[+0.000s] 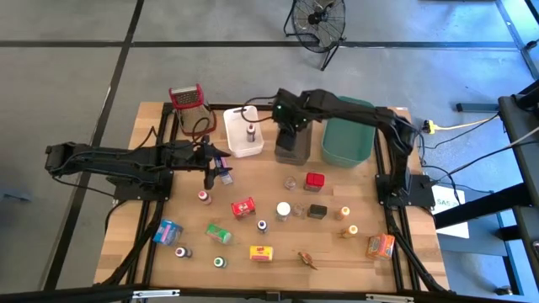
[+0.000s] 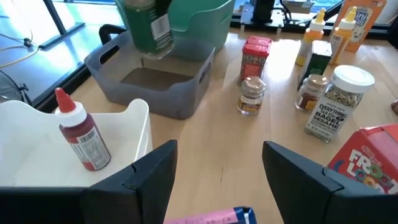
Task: Pick & Place Kitchen Items
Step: Put the green spice bottle into the black bin
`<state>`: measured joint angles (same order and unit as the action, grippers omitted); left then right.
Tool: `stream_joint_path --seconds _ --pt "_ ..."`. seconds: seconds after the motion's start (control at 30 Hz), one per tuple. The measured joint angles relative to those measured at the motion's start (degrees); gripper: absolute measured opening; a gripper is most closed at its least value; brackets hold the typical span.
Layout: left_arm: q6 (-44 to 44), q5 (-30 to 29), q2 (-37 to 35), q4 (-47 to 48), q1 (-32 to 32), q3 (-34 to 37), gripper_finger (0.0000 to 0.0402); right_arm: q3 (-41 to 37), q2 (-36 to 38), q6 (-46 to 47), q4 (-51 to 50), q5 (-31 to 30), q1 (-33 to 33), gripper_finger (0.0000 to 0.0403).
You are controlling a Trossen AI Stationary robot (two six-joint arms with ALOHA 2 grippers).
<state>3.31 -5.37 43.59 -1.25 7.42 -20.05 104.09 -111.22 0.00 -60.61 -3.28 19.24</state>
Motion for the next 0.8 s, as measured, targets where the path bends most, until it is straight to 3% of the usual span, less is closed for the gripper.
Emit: stream_joint_path --seconds 0.47,0.67,0.8 --pt "0.0 0.1 0.0 0.3 0.0 0.0 0.0230 -10.6 -0.1 -1.5 13.3 2.0 6.3 0.0194" --pt "0.0 0.0 0.0 0.3 0.0 0.0 0.0232 -13.3 -0.1 5.7 18.1 1.9 7.6 0.0194" --pt "0.5 -0.1 0.0 0.3 0.0 0.0 0.0230 -13.9 -0.1 11.4 20.1 -1.3 7.8 0.0194"
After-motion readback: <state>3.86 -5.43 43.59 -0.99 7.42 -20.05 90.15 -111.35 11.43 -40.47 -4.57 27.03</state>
